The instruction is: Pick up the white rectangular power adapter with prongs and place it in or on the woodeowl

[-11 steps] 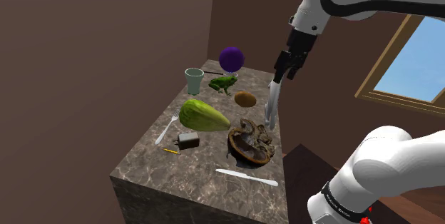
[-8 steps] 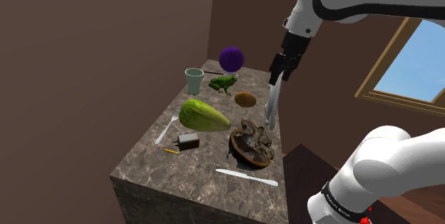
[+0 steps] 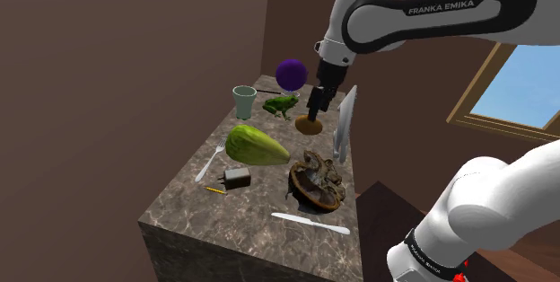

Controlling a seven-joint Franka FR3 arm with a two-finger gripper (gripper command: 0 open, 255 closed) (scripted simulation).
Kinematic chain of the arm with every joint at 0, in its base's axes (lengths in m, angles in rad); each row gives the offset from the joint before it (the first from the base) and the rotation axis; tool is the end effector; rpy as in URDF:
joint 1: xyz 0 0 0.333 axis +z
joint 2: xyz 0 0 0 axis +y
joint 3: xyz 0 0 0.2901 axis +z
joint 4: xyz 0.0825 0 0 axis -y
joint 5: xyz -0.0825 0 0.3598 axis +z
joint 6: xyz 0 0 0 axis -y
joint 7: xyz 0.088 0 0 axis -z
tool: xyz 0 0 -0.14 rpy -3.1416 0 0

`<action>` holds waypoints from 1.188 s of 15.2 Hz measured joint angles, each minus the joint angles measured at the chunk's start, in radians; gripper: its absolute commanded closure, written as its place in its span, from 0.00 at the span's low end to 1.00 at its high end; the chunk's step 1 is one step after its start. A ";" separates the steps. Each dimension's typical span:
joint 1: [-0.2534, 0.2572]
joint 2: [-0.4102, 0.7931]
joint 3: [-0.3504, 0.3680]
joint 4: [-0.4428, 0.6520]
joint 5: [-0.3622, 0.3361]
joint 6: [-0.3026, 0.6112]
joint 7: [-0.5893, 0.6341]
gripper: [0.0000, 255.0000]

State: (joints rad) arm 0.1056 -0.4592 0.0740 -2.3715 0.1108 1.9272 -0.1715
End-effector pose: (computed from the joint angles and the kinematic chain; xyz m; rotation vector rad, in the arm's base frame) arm 0.3940 0.0835 0.4479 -3.0344 -0.4675 -0.0221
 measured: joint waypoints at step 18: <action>0.137 0.615 0.125 0.262 -0.116 0.330 -0.224 0.00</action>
State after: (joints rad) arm 0.2424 0.1560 0.1992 -2.1099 -0.0053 2.2573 -0.3958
